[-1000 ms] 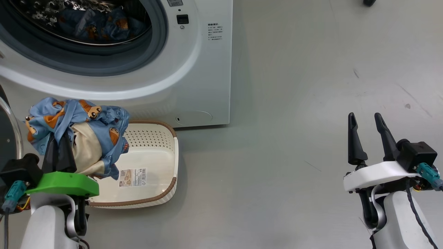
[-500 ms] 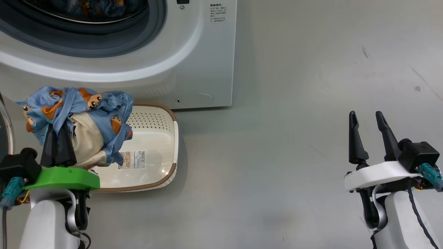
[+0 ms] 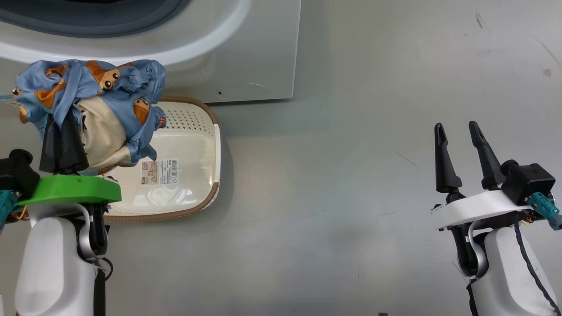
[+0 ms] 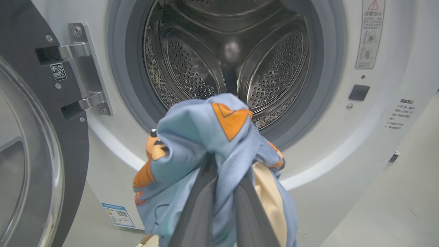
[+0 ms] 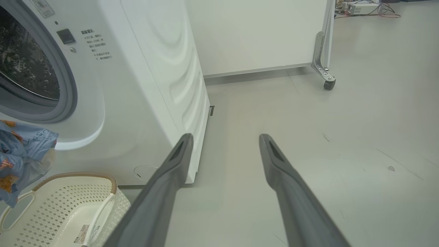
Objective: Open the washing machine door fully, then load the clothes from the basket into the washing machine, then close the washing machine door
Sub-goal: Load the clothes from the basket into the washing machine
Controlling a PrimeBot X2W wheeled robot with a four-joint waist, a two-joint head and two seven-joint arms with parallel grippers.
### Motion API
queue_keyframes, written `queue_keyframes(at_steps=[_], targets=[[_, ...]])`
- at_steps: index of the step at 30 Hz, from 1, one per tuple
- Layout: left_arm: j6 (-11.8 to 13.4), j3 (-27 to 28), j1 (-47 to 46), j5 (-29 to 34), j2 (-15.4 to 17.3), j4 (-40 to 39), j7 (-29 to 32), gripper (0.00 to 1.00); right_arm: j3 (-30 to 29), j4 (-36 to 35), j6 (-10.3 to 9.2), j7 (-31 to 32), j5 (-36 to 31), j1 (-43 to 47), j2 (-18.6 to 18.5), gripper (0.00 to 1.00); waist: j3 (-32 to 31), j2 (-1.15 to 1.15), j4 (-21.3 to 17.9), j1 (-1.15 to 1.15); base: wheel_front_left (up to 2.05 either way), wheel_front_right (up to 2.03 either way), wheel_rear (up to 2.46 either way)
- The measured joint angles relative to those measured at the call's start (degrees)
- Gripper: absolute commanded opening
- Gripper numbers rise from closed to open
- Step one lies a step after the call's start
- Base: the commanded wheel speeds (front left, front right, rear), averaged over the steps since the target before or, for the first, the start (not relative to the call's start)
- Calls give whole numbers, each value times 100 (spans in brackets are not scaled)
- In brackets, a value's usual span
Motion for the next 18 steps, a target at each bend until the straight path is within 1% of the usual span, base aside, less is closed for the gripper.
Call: queue_keyframes(at_steps=[4, 11, 18], targets=[[0, 69, -135, 0, 16, 79, -10, 0, -15, 5, 0, 0, 1, -19, -3, 100, 90, 0, -105, 0, 0, 0, 0], [0, 125, -535, 0, 197, 222, -10, 0, -16, 4, 0, 0, 7, -74, -2, 100, 206, 0, -233, 0, 0, 0, 0], [0, 186, -957, 2, 573, 336, -11, 0, 146, 0, 0, 0, 14, -202, 1, 100, 356, 0, -367, 0, 0, 0, 0]])
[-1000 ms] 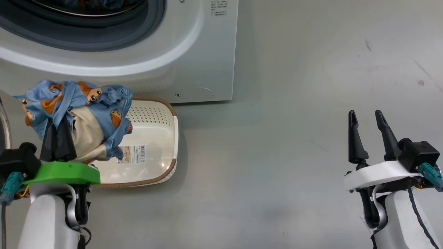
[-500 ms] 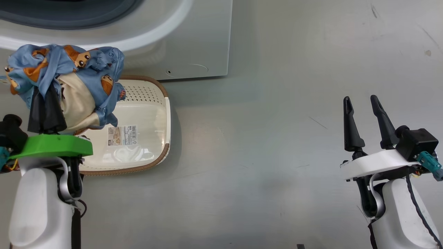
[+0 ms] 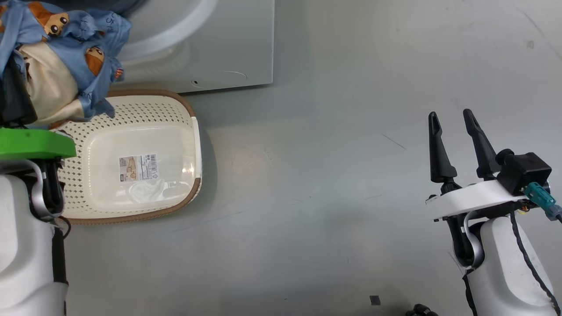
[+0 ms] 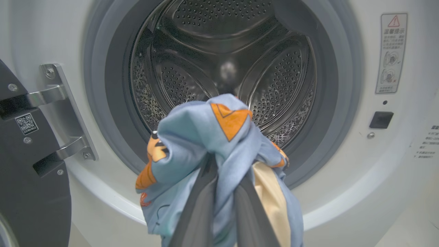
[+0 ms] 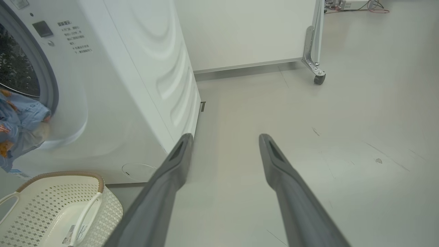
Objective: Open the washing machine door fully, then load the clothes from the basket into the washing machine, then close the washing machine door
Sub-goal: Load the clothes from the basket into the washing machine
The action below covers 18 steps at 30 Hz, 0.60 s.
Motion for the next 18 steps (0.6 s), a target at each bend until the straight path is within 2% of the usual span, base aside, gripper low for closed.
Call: queue_keyframes(at_steps=[7, 9, 18], targets=[[0, -62, -524, -5, 261, 240, 4, 0, 9, -18, 0, 0, 16, -115, -3, 100, 217, 0, -153, 0, 0, 0, 0], [0, -107, -713, 99, 424, 292, 96, 0, 32, -22, 0, 0, 19, -135, -3, 100, 286, 0, -198, 0, 0, 0, 0], [0, -102, -1552, 70, 706, 495, 361, 0, 123, -18, 0, 0, 109, -291, 0, 100, 586, 0, -424, 0, 0, 0, 0]])
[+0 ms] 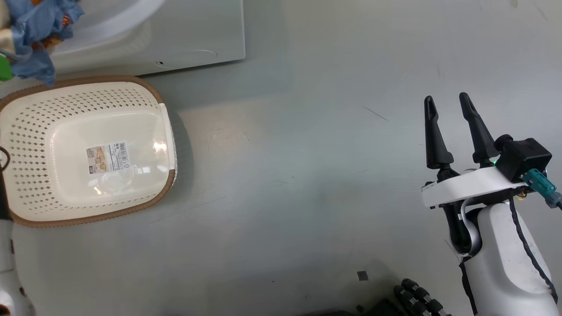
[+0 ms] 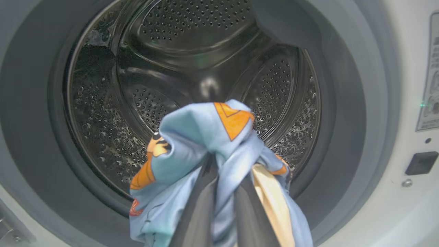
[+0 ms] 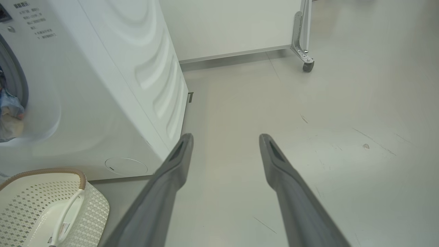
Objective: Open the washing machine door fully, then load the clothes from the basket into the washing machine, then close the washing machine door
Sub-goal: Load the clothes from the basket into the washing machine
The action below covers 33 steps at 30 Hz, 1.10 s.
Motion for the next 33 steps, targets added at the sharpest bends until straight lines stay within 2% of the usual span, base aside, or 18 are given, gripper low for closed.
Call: queue_keyframes(at_steps=[16, 26, 33], targets=[[0, -70, -1204, -121, 593, 555, 634, 0, 16, -100, -1, 0, 242, -112, 2, 100, 655, 0, -268, 0, 0, 0, 0], [0, -315, -2026, -213, 754, 871, 1069, 0, 70, -255, -33, 0, 463, -146, 5, 100, 1269, 0, -326, 1, 0, 0, 0], [0, -400, -2471, -180, 808, 1038, 1132, 0, 111, -324, -62, 0, 508, -168, 5, 100, 1648, 0, -316, 1, 0, 0, 0]])
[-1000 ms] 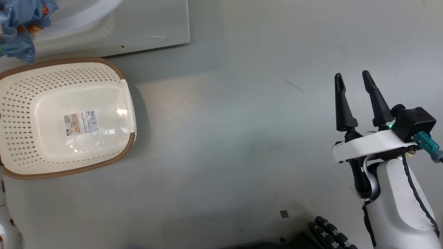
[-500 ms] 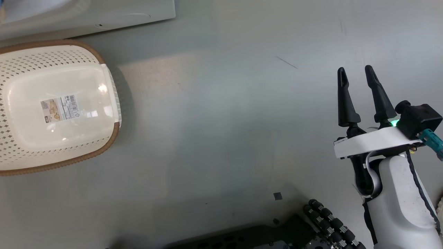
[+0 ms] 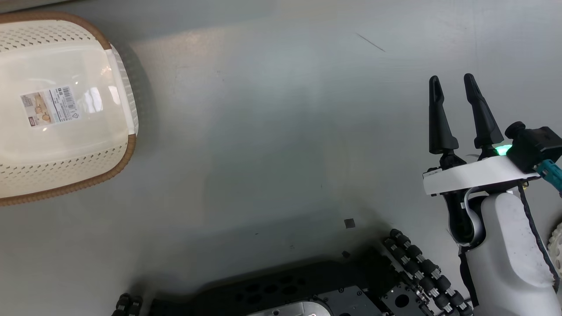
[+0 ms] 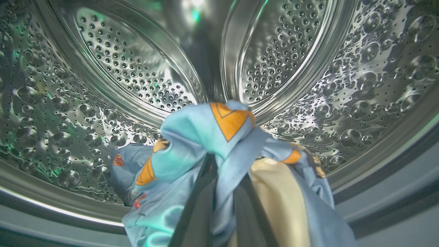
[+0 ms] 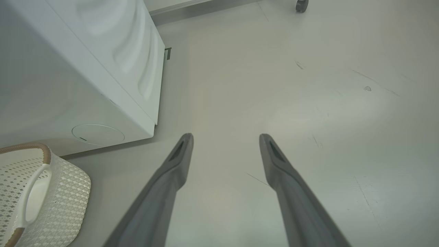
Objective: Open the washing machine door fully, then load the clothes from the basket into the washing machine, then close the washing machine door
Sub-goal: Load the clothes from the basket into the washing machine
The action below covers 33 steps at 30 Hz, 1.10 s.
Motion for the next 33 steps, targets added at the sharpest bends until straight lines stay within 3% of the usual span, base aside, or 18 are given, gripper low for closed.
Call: queue_keyframes(at_steps=[6, 18, 27, 33], targets=[[0, -36, -293, 111, 42, 71, -272, 0, 4, -25, -1, 0, 0, -76, -1, 100, 261, 0, 35, 0, 0, 0, 0], [3, -248, -899, 720, 204, 13, -1438, 0, 100, -20, -1, 0, 0, -120, -1, 100, 486, 0, 15, 0, 0, 0, 0], [132, -326, -1422, 1118, 202, -250, -1573, 0, 100, -11, -1, 0, 0, -121, -1, 100, 530, 0, 45, -1, 0, 0, 0], [203, -220, -1419, 1013, 97, -46, -1566, 0, 93, -5, -1, 0, -8, -122, -1, 100, 527, 0, 89, -1, 0, 0, 0]])
